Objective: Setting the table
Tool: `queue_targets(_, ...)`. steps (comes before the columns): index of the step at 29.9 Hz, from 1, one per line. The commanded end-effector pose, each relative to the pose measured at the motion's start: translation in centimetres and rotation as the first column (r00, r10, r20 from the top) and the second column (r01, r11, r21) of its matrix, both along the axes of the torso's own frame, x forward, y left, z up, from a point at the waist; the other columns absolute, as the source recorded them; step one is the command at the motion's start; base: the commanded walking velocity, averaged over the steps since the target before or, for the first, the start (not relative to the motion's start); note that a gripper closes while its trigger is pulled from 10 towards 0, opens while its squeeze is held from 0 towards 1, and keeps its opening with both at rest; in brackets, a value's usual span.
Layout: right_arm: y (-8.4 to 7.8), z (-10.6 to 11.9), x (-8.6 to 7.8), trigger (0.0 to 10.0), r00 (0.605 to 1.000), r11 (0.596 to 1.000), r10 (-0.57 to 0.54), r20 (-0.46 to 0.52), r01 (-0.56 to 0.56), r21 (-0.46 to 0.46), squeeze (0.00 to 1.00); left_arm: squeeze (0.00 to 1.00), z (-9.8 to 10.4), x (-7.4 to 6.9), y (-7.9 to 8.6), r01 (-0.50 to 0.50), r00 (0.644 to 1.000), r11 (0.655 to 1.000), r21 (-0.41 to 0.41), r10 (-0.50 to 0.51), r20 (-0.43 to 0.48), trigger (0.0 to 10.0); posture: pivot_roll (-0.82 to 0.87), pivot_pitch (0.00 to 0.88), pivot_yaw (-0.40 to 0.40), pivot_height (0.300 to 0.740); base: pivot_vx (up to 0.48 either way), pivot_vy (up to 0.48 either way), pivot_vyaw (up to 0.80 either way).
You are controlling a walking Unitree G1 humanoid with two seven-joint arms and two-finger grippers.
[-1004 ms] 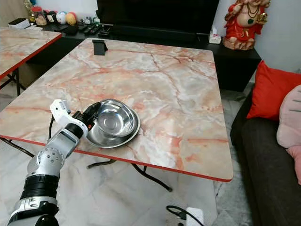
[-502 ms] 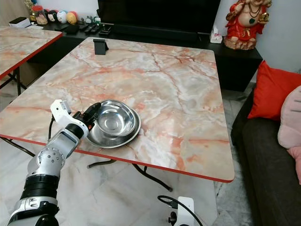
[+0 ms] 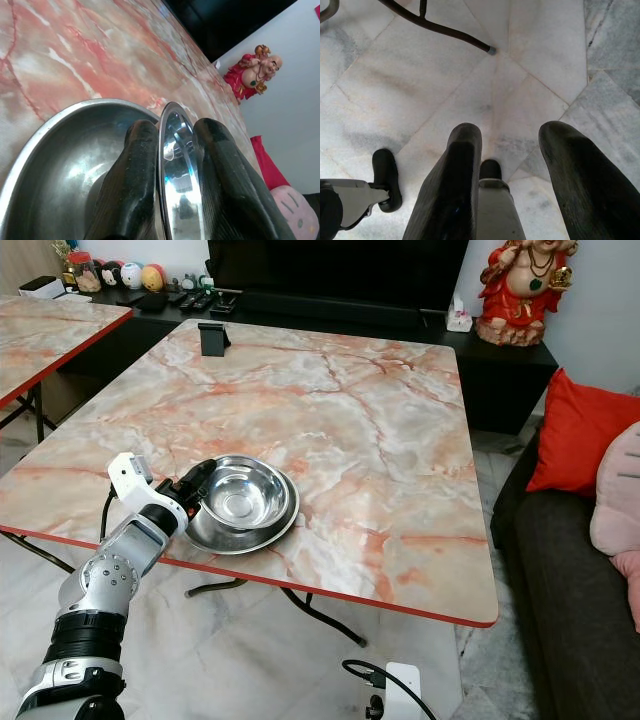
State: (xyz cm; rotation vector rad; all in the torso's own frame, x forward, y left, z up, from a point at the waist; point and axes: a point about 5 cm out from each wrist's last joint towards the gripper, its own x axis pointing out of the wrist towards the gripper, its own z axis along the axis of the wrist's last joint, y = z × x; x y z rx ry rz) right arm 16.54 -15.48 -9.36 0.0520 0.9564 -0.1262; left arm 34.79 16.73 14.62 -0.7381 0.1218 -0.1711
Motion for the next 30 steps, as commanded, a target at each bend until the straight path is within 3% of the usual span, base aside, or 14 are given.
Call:
queue_targets(1,-0.19,-0.06,-0.20,10.0,1.000,1.000,-0.005,-0.002,0.005,-0.004,0.00,0.80,-0.11,-0.04,0.09,-0.010,1.000,1.000,0.026,0.010,-0.001,10.0,0.02,0.000,-0.024,0.740,0.000,0.000,0.00)
queue_targets(2,-0.20,-0.07,-0.21,10.0,1.000,1.000,-0.005,-0.002,0.005,-0.005,0.00,1.00,-0.11,-0.05,0.06,-0.008,1.000,1.000,0.030,0.008,0.000,10.0,0.02,0.000,-0.025,0.740,0.000,0.000,0.00)
queue_targets(11,-0.24,-0.09,-0.28,10.0,1.000,1.000,-0.006,-0.002,0.006,-0.005,0.00,0.95,-0.22,-0.08,0.14,-0.009,1.000,0.998,0.056,0.009,-0.005,10.0,0.02,0.000,-0.024,0.740,0.000,0.000,0.00)
queue_targets(12,-0.24,-0.09,-0.28,10.0,1.000,1.000,-0.006,-0.002,0.006,-0.005,0.00,0.68,-0.24,-0.07,0.18,-0.011,1.000,0.998,0.058,0.012,-0.005,10.0,0.02,0.000,-0.024,0.740,0.000,0.000,0.00)
queue_targets(13,-0.24,-0.10,-0.30,10.0,1.000,1.000,-0.005,-0.003,0.005,-0.005,0.00,0.10,-0.23,-0.05,0.25,-0.017,1.000,0.998,0.059,0.017,-0.002,10.0,0.02,0.000,-0.024,0.740,0.000,0.000,0.00)
queue_targets(14,-0.24,-0.10,-0.30,10.0,1.000,1.000,-0.005,-0.003,0.005,-0.005,0.00,0.00,-0.23,-0.05,0.26,-0.019,1.000,0.998,0.062,0.019,-0.001,10.0,0.02,0.000,-0.024,0.740,0.000,0.000,0.00)
queue_targets(16,-0.25,-0.10,-0.30,10.0,1.000,1.000,-0.005,-0.003,0.005,-0.005,0.00,0.00,-0.22,-0.04,0.25,-0.016,1.000,0.997,0.069,0.016,0.000,10.0,0.02,0.000,-0.024,0.740,0.000,0.000,0.00)
queue_targets(18,-0.26,-0.10,-0.31,10.0,1.000,1.000,-0.005,-0.003,0.005,-0.005,0.00,0.26,-0.20,-0.04,0.19,-0.008,1.000,0.996,0.085,0.007,0.004,10.0,0.02,0.000,-0.024,0.740,0.000,0.000,0.00)
queue_targets(19,-0.27,-0.11,-0.33,10.0,1.000,1.000,-0.006,-0.003,0.006,-0.005,0.00,1.00,-0.17,-0.06,0.12,-0.003,1.000,0.996,0.085,0.003,0.008,10.0,0.02,0.000,-0.025,0.740,0.000,0.000,0.00)
queue_targets(23,-0.27,-0.13,-0.38,10.0,1.000,1.000,-0.005,-0.004,0.005,-0.004,0.00,1.00,-0.14,-0.07,0.02,-0.001,1.000,0.994,0.108,0.000,0.006,10.0,0.02,0.000,-0.025,0.740,0.000,0.000,0.00)
queue_targets(24,-0.27,-0.13,-0.38,10.0,1.000,1.000,-0.005,-0.004,0.005,-0.004,0.00,0.00,-0.14,-0.03,0.08,-0.007,1.000,0.993,0.116,0.007,0.008,10.0,0.02,0.000,-0.026,0.740,0.000,0.000,0.00)
queue_targets(27,-0.28,-0.13,-0.38,10.0,1.000,1.000,-0.004,-0.005,0.004,-0.004,0.00,0.00,-0.13,0.03,0.20,-0.014,1.000,0.991,0.135,0.012,0.011,10.0,0.02,0.000,-0.026,0.740,0.000,0.000,0.00)
queue_targets(28,-0.29,-0.14,-0.39,10.0,1.000,1.000,-0.004,-0.005,0.004,-0.004,0.00,0.00,-0.15,0.00,0.26,-0.009,1.000,0.977,0.213,0.005,0.021,10.0,0.02,0.000,-0.026,0.740,0.000,0.000,0.00)
queue_targets(30,-0.30,-0.14,-0.39,10.0,1.000,1.000,-0.003,-0.005,0.003,-0.005,0.00,0.00,-0.17,-0.01,0.24,-0.007,1.000,0.972,0.237,0.002,0.024,10.0,0.03,0.000,-0.027,0.740,0.000,0.000,0.00)
